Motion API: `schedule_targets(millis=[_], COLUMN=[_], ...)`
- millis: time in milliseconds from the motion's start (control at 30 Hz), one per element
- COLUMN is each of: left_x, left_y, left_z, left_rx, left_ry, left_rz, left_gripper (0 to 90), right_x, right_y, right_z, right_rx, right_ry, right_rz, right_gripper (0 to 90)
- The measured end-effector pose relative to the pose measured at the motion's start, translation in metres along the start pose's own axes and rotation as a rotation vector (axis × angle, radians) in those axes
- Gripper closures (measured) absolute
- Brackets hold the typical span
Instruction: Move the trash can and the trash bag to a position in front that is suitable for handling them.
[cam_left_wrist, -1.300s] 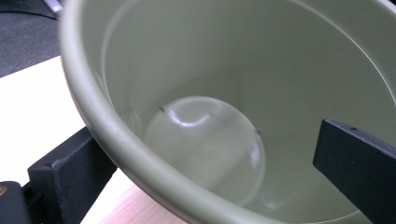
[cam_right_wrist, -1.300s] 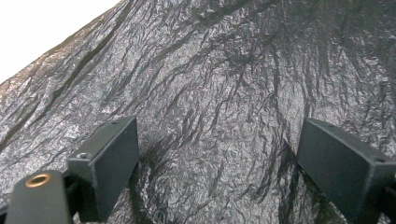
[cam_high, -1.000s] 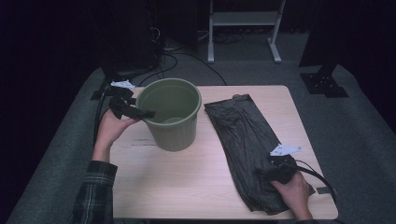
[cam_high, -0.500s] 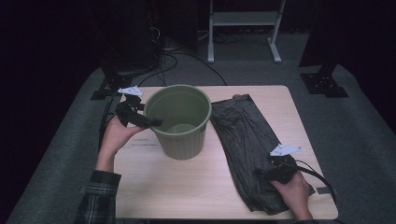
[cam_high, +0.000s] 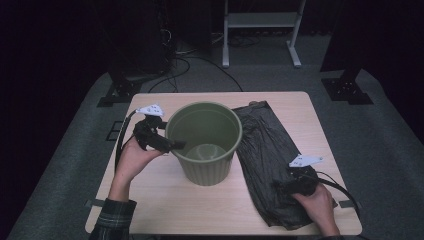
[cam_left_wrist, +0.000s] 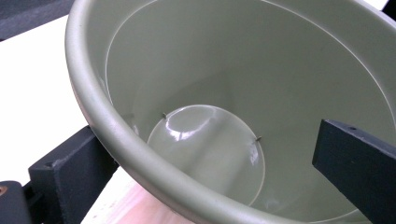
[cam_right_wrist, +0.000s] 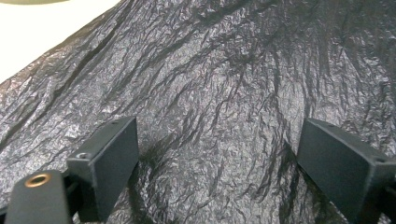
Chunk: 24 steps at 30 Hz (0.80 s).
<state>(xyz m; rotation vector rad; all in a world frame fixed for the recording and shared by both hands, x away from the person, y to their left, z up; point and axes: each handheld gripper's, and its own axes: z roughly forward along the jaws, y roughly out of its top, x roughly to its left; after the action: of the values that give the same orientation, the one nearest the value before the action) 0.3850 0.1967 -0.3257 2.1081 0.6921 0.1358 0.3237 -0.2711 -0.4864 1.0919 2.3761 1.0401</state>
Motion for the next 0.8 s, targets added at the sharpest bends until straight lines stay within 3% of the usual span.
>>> schedule_targets(millis=[533, 800], left_x=[-0.041, -0.047], left_y=[-0.007, -0.008], left_z=[0.006, 0.006], left_rx=[-0.008, -0.013], left_ry=[-0.041, -0.058], left_rz=[0.029, 0.033], left_gripper=[0.0, 0.0], right_x=[-0.001, -0.001], right_y=[-0.001, -0.001], right_z=[-0.001, -0.001], right_rx=[0.000, -0.001], right_ry=[0.000, -0.001], right_rz=[0.000, 0.004], right_gripper=[11.2, 11.6])
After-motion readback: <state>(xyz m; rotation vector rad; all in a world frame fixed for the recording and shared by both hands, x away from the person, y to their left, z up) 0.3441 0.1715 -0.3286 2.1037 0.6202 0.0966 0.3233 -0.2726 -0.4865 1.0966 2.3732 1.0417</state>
